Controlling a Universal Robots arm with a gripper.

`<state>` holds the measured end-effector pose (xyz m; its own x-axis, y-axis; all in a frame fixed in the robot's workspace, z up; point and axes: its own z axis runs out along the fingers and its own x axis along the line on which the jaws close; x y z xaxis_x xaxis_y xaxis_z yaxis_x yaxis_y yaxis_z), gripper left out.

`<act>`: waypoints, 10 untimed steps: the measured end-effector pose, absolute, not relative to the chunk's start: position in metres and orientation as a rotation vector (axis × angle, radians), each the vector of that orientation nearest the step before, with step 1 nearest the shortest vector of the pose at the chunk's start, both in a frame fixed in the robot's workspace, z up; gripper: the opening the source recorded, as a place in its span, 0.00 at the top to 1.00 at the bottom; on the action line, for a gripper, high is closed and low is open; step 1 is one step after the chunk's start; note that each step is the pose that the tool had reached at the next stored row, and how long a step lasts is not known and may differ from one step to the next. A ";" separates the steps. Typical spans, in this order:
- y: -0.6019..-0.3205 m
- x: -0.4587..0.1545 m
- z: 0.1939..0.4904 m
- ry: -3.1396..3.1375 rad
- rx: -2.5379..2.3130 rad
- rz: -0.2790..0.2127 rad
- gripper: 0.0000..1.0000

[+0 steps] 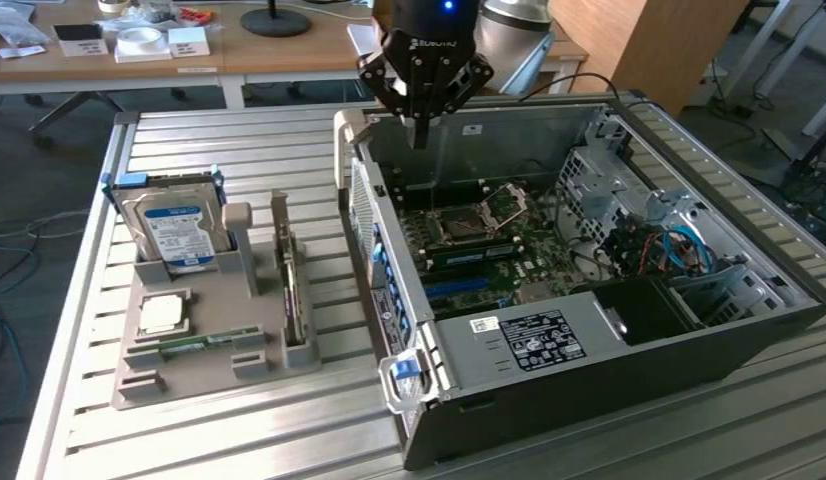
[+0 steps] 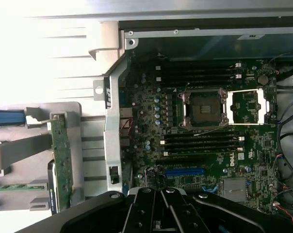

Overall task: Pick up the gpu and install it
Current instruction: 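Reach for the gpu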

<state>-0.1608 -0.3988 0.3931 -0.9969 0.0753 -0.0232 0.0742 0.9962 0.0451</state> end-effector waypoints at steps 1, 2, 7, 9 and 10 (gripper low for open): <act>-0.399 -0.162 0.393 3.114 0.117 0.069 0.89; -0.399 -0.163 0.393 3.114 0.117 0.069 0.89; -0.399 -0.168 0.393 3.114 0.117 0.069 0.89; -0.399 -0.170 0.393 3.114 0.117 0.069 0.89; -0.399 -0.172 0.393 3.114 0.117 0.069 0.89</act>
<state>-0.1716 -0.3988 0.3931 -0.9969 0.0753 -0.0233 0.0742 0.9962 0.0451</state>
